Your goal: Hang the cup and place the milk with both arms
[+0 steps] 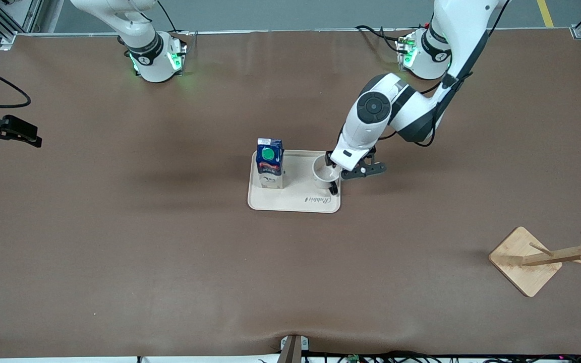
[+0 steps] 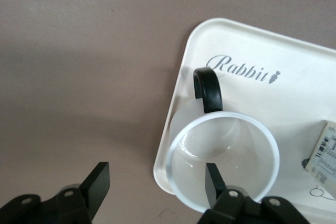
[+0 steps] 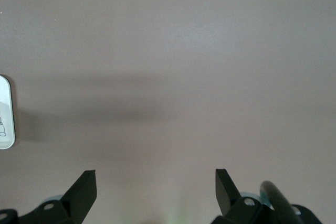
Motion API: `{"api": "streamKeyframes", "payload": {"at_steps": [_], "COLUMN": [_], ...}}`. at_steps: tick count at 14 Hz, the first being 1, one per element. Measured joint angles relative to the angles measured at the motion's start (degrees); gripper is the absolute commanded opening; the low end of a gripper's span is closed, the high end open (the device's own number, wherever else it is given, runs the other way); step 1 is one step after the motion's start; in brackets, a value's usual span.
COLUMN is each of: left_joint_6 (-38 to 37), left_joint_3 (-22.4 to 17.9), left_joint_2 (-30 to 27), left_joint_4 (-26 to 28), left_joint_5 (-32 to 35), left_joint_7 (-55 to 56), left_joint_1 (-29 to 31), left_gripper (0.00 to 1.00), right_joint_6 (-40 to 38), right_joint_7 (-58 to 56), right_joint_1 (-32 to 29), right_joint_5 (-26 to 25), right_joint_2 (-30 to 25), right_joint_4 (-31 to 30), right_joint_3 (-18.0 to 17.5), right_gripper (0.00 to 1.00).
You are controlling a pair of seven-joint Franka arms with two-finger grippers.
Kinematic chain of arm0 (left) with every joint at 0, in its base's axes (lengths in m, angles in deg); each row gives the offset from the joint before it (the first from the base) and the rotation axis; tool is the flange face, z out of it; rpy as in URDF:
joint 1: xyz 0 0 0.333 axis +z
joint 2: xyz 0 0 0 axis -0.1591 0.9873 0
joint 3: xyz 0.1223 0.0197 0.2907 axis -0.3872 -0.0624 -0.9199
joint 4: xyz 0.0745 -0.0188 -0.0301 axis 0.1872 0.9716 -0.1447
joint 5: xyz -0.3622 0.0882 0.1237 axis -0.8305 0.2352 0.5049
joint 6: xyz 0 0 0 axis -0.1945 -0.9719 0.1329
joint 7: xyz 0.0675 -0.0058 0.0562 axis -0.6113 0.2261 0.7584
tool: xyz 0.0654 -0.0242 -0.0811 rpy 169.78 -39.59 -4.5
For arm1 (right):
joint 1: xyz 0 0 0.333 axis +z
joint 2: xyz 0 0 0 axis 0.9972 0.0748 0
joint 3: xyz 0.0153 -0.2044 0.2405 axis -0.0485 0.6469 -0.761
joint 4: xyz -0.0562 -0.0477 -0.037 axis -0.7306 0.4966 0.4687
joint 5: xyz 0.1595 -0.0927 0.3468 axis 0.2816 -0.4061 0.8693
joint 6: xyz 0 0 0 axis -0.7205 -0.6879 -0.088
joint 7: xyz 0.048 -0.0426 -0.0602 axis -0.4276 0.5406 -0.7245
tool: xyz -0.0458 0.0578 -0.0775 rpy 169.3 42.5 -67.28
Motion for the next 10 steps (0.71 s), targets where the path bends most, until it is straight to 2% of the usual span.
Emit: {"api": "streamKeyframes", "payload": {"at_steps": [1,3,4,5,8,10], "left_joint_6": [0.39,1.60,2.16,2.41,2.53,2.57], "left_joint_3": [-0.01,-0.08,-0.08,-0.09,-0.18,-0.22], "left_joint_2": [0.86,2.32,2.87,3.35,4.58,5.33], "left_joint_4": [0.00,-0.04,-0.08,-0.17,-1.01,-2.13], "left_joint_5": [0.01,0.01,0.01,0.01,0.01,0.01], "left_joint_7": [0.00,0.00,0.00,0.00,0.00,0.00], "left_joint_1": [-0.02,-0.02,-0.02,-0.02,-0.02,-0.01], "left_gripper": [0.67,0.45,0.37,0.31,0.22,0.10], "right_joint_6": [-0.03,-0.26,-0.53,-0.60,-0.62,-0.51], "right_joint_7": [0.00,0.00,-0.01,-0.02,-0.02,-0.02], "right_joint_1": [0.01,0.02,0.04,0.11,0.58,0.56], "right_joint_5": [0.00,0.00,0.00,0.01,0.02,0.02], "right_joint_2": [0.18,0.41,0.41,0.41,0.87,3.47], "right_joint_4": [0.00,0.00,0.00,0.01,-0.09,-0.38], "right_joint_3": [-0.12,-0.30,-0.37,-0.44,-0.82,-0.88], "right_gripper": [1.00,1.00,1.00,1.00,1.00,1.00]}}
